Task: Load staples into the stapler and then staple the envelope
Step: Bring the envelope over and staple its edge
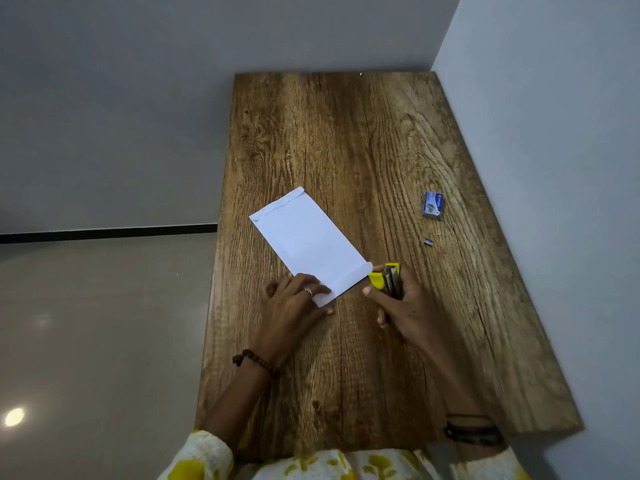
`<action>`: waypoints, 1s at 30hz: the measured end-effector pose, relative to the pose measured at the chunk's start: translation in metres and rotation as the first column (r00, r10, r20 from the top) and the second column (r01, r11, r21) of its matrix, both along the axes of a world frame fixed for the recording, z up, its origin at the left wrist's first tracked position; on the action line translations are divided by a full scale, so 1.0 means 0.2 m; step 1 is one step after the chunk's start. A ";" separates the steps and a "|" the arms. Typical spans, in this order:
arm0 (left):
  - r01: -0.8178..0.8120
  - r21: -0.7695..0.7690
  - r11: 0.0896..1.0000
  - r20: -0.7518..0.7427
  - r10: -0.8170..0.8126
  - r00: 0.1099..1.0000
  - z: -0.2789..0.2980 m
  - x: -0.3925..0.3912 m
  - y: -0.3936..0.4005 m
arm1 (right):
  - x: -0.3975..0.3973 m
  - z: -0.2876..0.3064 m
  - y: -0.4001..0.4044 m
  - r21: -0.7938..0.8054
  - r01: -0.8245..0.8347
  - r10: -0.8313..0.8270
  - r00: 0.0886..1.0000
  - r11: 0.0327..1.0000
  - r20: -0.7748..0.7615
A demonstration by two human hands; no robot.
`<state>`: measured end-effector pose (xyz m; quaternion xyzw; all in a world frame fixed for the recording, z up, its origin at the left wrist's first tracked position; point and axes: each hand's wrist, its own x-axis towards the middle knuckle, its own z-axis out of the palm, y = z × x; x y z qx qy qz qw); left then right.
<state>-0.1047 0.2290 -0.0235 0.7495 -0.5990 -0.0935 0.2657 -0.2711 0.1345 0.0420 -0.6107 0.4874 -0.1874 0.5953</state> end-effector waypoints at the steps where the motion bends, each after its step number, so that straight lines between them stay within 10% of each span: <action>1: 0.002 -0.008 1.000 0.012 -0.002 1.000 0.01 0.01 -0.01 | 0.00 0.01 0.01 -0.037 -0.017 0.016 1.000 0.999 -0.024; 9: 0.077 -0.109 0.991 0.316 -0.039 0.948 0.01 0.04 -0.05 | 0.04 -0.03 0.05 -0.064 -0.064 0.057 0.993 0.996 -0.105; 16: 0.073 -0.062 0.995 -0.001 -0.073 0.997 0.01 0.06 -0.04 | 0.14 -0.13 0.14 -0.322 0.180 -0.234 0.962 0.930 -0.139; 25: 0.064 -0.037 0.997 -0.196 -0.070 0.978 0.05 0.07 -0.02 | 0.31 -0.15 0.13 0.048 0.437 -0.438 0.899 0.898 0.020; 30: -0.324 0.068 0.944 -0.664 0.285 0.691 0.11 -0.05 -0.01 | 0.28 -0.12 0.10 0.215 0.509 -0.537 0.838 0.834 0.098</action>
